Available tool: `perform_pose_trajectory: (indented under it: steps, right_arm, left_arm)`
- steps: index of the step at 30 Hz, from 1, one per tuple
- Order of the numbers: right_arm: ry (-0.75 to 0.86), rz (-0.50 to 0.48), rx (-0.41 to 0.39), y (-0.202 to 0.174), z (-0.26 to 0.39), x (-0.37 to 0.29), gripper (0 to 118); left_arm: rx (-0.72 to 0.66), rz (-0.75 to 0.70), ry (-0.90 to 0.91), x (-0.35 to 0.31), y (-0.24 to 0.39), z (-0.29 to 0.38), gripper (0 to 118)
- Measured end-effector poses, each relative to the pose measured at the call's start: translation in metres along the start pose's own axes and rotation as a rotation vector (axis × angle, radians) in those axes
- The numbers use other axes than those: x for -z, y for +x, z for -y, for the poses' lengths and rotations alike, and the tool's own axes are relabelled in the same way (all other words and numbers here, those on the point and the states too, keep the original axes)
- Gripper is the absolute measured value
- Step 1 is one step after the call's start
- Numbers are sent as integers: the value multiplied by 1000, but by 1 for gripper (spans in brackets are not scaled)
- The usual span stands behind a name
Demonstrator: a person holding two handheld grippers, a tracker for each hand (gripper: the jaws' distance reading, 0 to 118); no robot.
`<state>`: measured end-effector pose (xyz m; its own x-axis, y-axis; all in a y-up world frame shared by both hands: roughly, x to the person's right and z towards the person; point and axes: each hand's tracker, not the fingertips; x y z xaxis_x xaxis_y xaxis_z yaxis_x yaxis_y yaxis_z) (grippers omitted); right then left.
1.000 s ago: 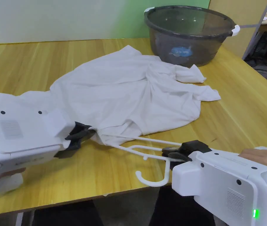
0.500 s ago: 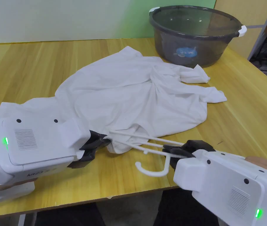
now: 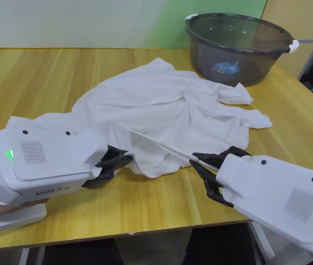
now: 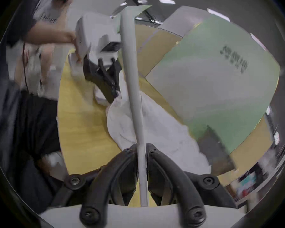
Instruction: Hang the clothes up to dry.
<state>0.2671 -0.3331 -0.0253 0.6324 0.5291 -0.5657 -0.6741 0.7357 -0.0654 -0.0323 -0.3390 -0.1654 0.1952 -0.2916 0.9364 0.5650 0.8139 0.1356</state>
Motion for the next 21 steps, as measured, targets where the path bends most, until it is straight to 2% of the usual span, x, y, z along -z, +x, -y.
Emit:
perform_pose_trajectory:
  steps: [3,4,5,7,9,11,12,14,15,16,17,21]
  right_arm:
    - [-21,-130,164,16,-3,5,10]
    - [-23,-113,209,18,-1,5,10]
    - [-58,-172,271,23,-1,8,10]
    - [-45,-184,327,29,1,9,10]
    - [-48,-250,451,37,6,11,10]
    - [-23,-289,506,44,11,9,9]
    - [-50,-353,538,49,12,10,9]
    - [-44,-317,501,48,10,7,9]
    - [-50,-335,457,48,8,7,9]
    - [-51,-329,468,46,5,7,9]
    - [-72,-362,475,47,3,10,9]
    - [-74,-364,422,44,-11,29,9]
  left_arm:
    - [-12,1,11,2,-2,2,0]
    - [-15,4,15,2,-2,1,0]
    - [-22,-1,22,3,-2,0,0]
    - [-20,0,29,2,-2,1,0]
    - [-20,-1,32,3,-3,1,0]
    - [-25,-1,34,2,-4,2,0]
    - [-26,-7,40,1,-6,1,0]
    - [-34,6,40,1,-6,1,0]
    - [-35,5,41,1,-7,2,0]
    - [-34,8,40,1,-7,1,0]
    - [-32,9,41,1,-6,2,0]
    - [-34,15,41,0,-13,8,0]
